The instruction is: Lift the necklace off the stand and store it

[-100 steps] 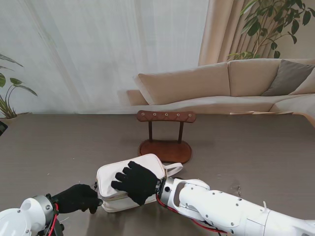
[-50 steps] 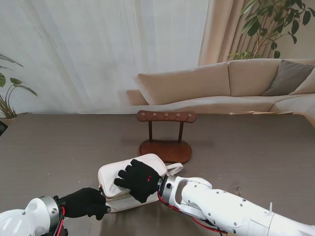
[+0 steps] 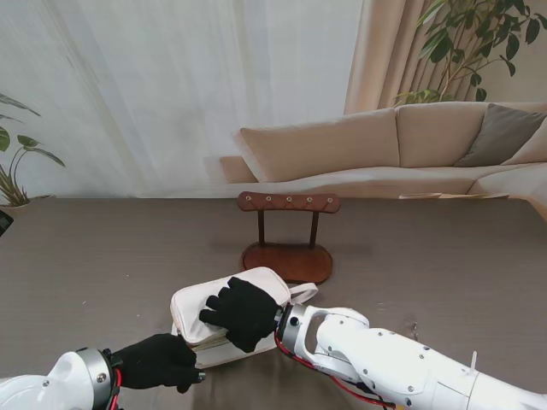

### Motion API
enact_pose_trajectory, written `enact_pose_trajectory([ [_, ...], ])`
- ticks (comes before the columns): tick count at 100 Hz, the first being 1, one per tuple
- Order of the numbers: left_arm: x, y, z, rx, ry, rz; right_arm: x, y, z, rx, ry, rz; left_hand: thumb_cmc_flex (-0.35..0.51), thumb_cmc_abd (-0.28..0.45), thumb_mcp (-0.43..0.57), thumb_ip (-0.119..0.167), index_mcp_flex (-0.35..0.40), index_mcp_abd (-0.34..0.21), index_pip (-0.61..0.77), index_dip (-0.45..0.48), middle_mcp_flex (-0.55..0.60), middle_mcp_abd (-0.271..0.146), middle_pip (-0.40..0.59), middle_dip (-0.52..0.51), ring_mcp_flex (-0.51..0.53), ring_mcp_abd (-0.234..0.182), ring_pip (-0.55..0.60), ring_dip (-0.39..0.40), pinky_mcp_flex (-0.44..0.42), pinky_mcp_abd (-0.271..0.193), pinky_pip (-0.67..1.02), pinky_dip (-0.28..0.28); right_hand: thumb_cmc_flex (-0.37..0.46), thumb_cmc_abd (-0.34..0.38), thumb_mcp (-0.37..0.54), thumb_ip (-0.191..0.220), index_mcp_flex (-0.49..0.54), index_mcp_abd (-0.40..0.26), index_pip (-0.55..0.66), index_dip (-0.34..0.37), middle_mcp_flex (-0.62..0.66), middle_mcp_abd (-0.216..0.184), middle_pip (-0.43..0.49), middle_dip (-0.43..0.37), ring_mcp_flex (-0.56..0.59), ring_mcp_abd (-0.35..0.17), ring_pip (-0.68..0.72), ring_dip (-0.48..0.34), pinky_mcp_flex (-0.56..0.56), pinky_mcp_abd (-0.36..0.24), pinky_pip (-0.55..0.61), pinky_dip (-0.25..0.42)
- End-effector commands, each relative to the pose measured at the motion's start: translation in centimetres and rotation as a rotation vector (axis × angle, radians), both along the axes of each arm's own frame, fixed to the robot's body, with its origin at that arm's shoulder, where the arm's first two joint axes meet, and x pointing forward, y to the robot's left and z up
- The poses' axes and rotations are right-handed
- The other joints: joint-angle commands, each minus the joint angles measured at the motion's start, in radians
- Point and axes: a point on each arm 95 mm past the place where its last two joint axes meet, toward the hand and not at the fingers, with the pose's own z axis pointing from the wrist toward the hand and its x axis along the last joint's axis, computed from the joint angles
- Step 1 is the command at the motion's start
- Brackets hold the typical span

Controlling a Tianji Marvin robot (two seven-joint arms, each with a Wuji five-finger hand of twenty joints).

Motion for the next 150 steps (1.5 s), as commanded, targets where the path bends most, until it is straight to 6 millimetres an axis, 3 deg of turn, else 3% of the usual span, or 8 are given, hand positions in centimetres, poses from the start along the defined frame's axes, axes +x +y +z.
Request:
enact_pose_trajectory([
  [1, -0.7, -1.2, 0.3, -0.026, 0.014, -0.049, -0.5, -1.5, -3.1, -0.094, 0.058, -0.024, -0.016, 0.012, -0.014, 0.012, 0.049, -0.08, 0.033, 0.005, 0.072, -0.025, 0.018, -0.015, 0.047, 0.017, 0.022, 0.003, 0.015, -0.017, 0.061, -0.007, -0.02, 0.021, 0.078, -0.026, 0.086, 0.003, 0.032, 0.011, 0.062, -0.045, 0.021, 0.006, 0.105, -0.071, 0.06, 0.029, -0.302, -0.025, 0.035, -0.035],
  [82, -1.8, -4.0, 0.6, -0.062, -0.004, -0.131, -0.5, -1.5, -3.5, -0.092, 0.147, -0.052, -0.026, 0.011, -0.007, 0.015, 0.058, -0.083, 0.029, 0.001, 0.091, -0.025, 0.02, -0.018, 0.074, 0.021, 0.031, -0.001, 0.041, -0.006, 0.075, -0.011, -0.026, 0.044, 0.08, -0.025, 0.084, 0.007, 0.033, 0.012, 0.058, -0.044, 0.023, 0.008, 0.111, -0.08, 0.06, 0.034, -0.293, -0.037, 0.037, -0.034],
  [150, 0.8, -5.9, -1.9, -0.157, -0.052, -0.119, -0.4, -1.1, -4.2, -0.057, 0.241, -0.065, -0.008, 0.001, -0.011, 0.008, 0.058, -0.076, 0.006, -0.023, 0.085, -0.014, 0.001, -0.036, 0.076, 0.054, -0.014, -0.026, 0.036, 0.008, 0.071, -0.017, -0.027, 0.054, 0.08, -0.024, 0.088, 0.012, 0.034, 0.012, 0.058, -0.039, 0.027, 0.009, 0.123, -0.091, 0.072, 0.038, -0.272, -0.054, 0.052, -0.021],
])
